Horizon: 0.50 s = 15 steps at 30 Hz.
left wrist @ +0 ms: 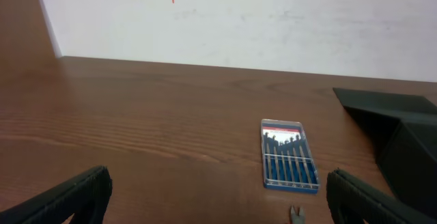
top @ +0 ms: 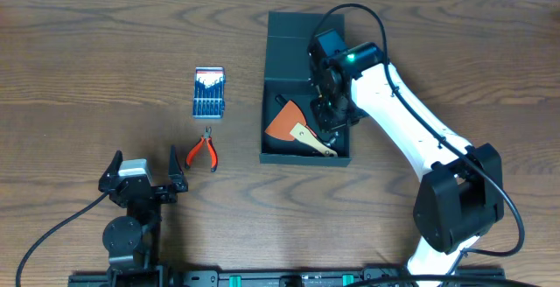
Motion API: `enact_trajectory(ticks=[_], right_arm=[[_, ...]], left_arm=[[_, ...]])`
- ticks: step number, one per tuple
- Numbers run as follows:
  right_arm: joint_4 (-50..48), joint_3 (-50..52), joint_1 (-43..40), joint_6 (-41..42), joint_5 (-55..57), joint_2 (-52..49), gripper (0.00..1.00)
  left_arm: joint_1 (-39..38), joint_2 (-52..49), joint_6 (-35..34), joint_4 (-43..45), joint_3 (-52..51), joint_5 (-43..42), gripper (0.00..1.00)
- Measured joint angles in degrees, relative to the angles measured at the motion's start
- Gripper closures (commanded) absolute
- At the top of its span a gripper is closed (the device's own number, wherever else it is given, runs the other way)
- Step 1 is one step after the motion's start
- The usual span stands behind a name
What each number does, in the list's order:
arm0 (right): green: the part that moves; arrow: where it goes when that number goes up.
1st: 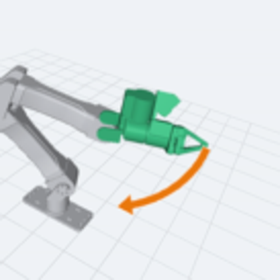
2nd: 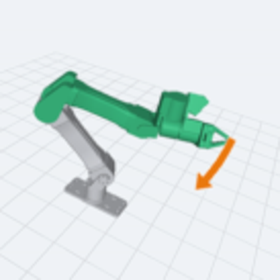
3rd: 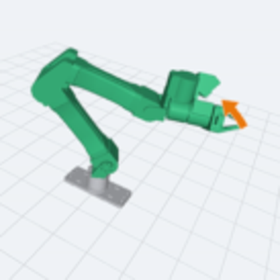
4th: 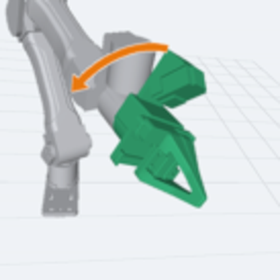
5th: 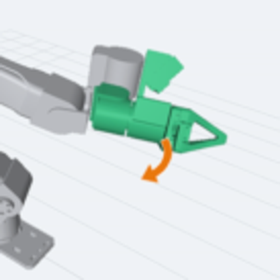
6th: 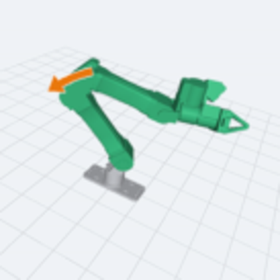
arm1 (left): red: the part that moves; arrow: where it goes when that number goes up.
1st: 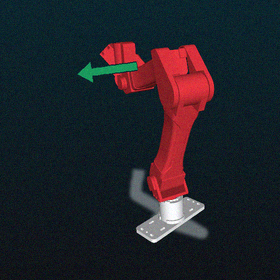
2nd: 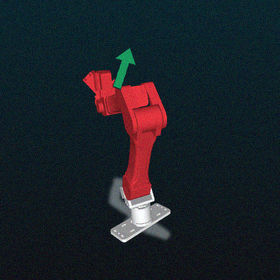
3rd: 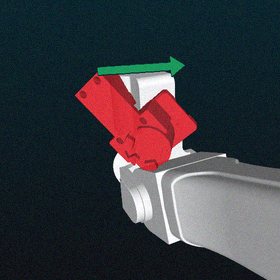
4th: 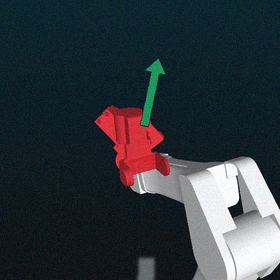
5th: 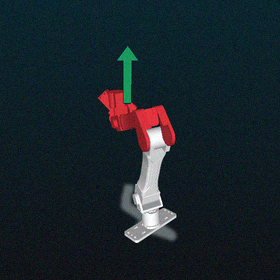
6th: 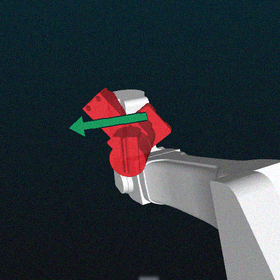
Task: Pack container
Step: 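Carry the screwdriver over the black box with the right gripper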
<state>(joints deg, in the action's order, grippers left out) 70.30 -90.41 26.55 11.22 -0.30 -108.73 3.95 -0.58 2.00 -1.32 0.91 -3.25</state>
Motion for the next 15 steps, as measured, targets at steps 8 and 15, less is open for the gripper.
enact_trajectory(ticks=[8,15], right_arm=[[-0.09,0.0,0.0,9.14,-0.17,0.0,0.99],[-0.09,0.0,0.0,12.41,-0.46,-0.02,0.99]], left_arm=[[0.0,0.0,0.0,0.02,0.0,0.0,0.01],[0.0,0.0,0.0,0.0,0.0,0.0,0.02]])
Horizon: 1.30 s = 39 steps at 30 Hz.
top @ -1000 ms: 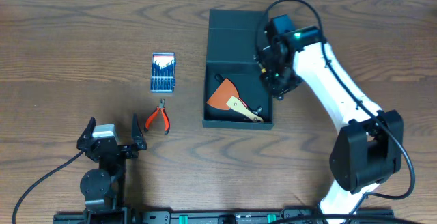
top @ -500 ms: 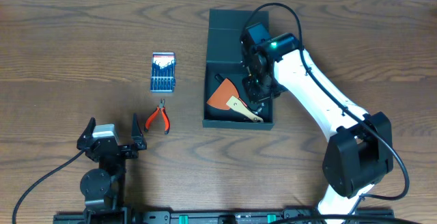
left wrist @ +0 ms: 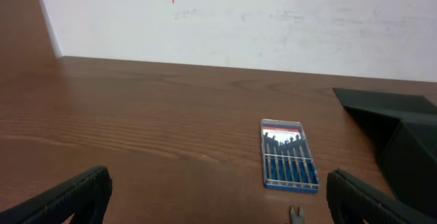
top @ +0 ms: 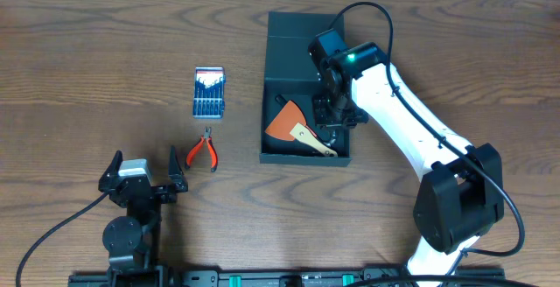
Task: Pack container
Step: 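Carry the screwdriver over the black box with the right gripper, then lower the screwdriver into the box, release, and raise the right arm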
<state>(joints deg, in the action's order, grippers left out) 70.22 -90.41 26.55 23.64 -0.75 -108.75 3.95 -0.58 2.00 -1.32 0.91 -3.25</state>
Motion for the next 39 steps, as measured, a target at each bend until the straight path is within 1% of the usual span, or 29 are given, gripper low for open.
enact_trajectory(ticks=[10,22,23,25,26,29,32,39], right_arm=[[-1.38,0.37,0.74,1.7,-0.59,0.0,0.99],[-4.94,7.3,0.87,2.08,-0.81,0.0,0.99],[-4.98,7.56,0.87,2.08,-0.81,0.0,0.96],[-5.11,8.0,0.87,2.14,-0.83,0.0,0.63],[-5.11,8.15,0.87,2.45,-0.85,0.0,0.58],[-5.2,8.41,0.87,2.62,-0.85,0.0,0.48],[-5.35,8.41,0.87,2.78,-0.83,0.0,0.45],[-5.57,8.41,0.87,2.75,-0.92,0.0,0.48]], left_arm=[[0.0,0.0,0.0,0.0,0.0,0.0,0.01],[0.0,0.0,0.0,0.0,0.0,0.0,0.01],[0.0,0.0,0.0,0.0,0.0,0.0,0.01],[0.0,0.0,0.0,0.02,-0.02,0.0,0.02],[0.0,0.0,0.0,0.0,0.0,0.0,0.01],[0.0,0.0,0.0,0.02,-0.02,0.0,0.01],[0.0,0.0,0.0,0.02,0.0,0.0,0.01],[0.0,0.0,0.0,0.0,0.0,0.0,0.02]])
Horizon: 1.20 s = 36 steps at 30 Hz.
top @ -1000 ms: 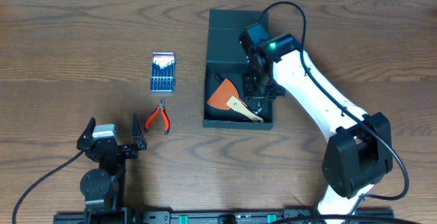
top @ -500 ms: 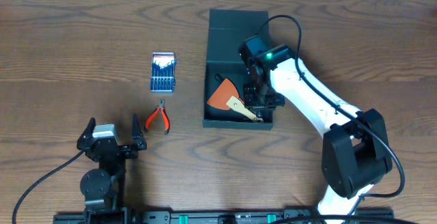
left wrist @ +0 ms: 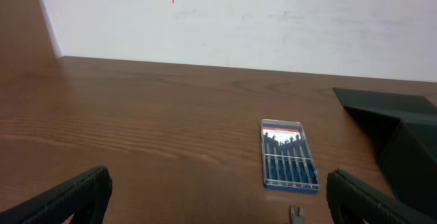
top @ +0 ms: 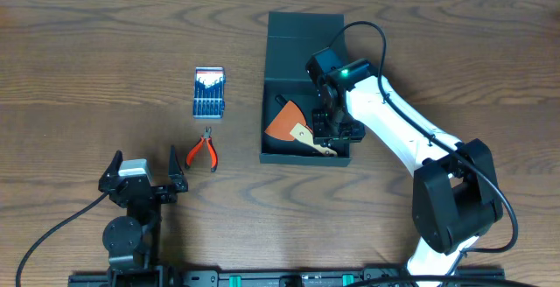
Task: Pack container
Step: 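Lower the screwdriver into the box, release, and raise the right arm, then move the left gripper over the blue precision screwdriver case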
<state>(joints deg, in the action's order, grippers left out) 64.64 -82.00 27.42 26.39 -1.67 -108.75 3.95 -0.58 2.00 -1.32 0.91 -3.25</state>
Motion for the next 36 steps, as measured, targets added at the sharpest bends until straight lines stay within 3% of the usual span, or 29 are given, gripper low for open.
enact_trajectory(ticks=[9,17,24,33,36], right_arm=[[-3.63,-1.31,-0.02,-0.44,-2.71,-0.09,0.49],[4.61,-17.46,-2.86,-2.56,1.14,-0.57,0.41],[10.97,-30.93,-15.13,-4.26,5.03,-0.57,0.22],[13.42,-31.95,-34.38,-10.4,7.72,-0.57,0.13],[13.27,-31.95,-38.27,-11.47,7.28,-0.57,0.03]], left_arm=[[0.0,0.0,0.0,0.0,0.0,0.0,0.01],[0.0,0.0,0.0,0.0,-0.02,0.0,0.01],[0.0,0.0,0.0,0.0,-0.02,0.0,0.01],[0.0,0.0,0.0,0.0,0.0,0.0,0.01],[0.0,0.0,0.0,0.0,0.0,0.0,0.01]])
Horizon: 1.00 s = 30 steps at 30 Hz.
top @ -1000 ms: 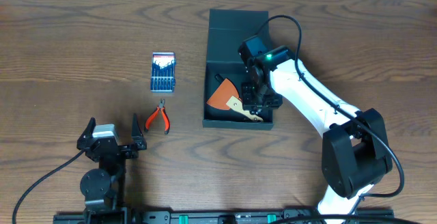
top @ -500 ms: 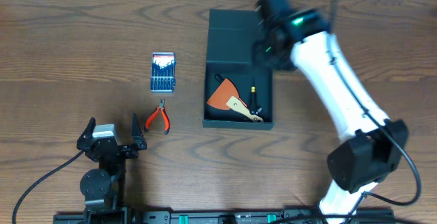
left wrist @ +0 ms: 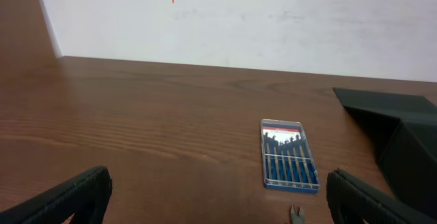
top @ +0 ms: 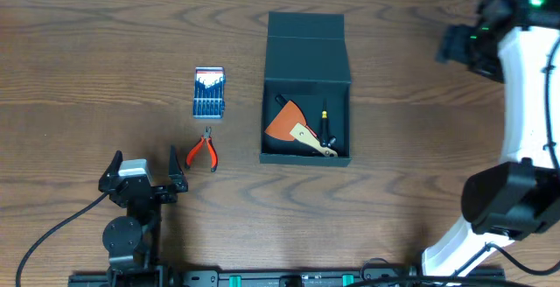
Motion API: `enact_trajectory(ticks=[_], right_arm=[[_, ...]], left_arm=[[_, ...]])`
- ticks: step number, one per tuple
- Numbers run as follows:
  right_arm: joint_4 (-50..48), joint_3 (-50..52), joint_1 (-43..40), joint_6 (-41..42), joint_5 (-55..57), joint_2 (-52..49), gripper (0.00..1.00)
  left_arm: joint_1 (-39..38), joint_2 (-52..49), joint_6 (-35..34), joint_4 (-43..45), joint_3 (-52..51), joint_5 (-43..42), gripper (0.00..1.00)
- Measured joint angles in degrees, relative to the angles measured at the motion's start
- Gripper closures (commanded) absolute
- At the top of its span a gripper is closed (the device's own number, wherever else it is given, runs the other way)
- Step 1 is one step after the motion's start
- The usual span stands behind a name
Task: Pack container
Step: 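Move the left gripper over the blue precision screwdriver case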
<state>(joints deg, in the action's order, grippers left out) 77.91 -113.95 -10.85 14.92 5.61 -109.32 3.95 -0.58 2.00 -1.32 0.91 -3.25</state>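
The dark open box sits mid-table with its lid folded back. Inside lie an orange scraper with a wooden handle and, at its right, a slim black tool. A blue screwdriver set and red pliers rest on the table left of the box. My left gripper stands open near the front edge, behind the pliers, holding nothing. My right gripper hangs far right of the box at the back; its jaws are too small to read.
The wooden table runs to a white wall at the back. The right arm's white links stand along the right edge. A black rail lies along the front.
My right gripper has left the box and now hangs at the back right of the table. A slim black tool shows in the box where the gripper was. The left arm is unchanged.
My right gripper was down in the right half of the box beside the orange scraper at the first two moments, then slightly nearer the box's front. Now it is out, and a black tool lies there. The set, pliers and left arm never moved.
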Motion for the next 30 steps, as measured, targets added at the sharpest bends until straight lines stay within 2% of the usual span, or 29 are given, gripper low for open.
enact_trajectory(ticks=[1,20,25,30], right_arm=[[0.04,0.0,-0.96,-0.39,-0.46,-0.02,0.01],[0.11,0.0,-1.99,-1.55,-2.45,-0.02,0.01],[0.11,0.0,-1.99,-1.55,-2.6,-0.02,0.01],[0.15,0.0,-1.99,-1.55,-2.64,0.0,0.01]], left_arm=[[0.0,0.0,0.0,0.0,0.0,0.0,0.01],[0.0,0.0,-0.02,0.37,-0.02,-0.15,0.01],[0.0,-0.02,-0.07,3.69,-0.04,-3.91,0.02],[0.0,-4.37,-0.26,-4.79,5.88,-6.45,0.01]])
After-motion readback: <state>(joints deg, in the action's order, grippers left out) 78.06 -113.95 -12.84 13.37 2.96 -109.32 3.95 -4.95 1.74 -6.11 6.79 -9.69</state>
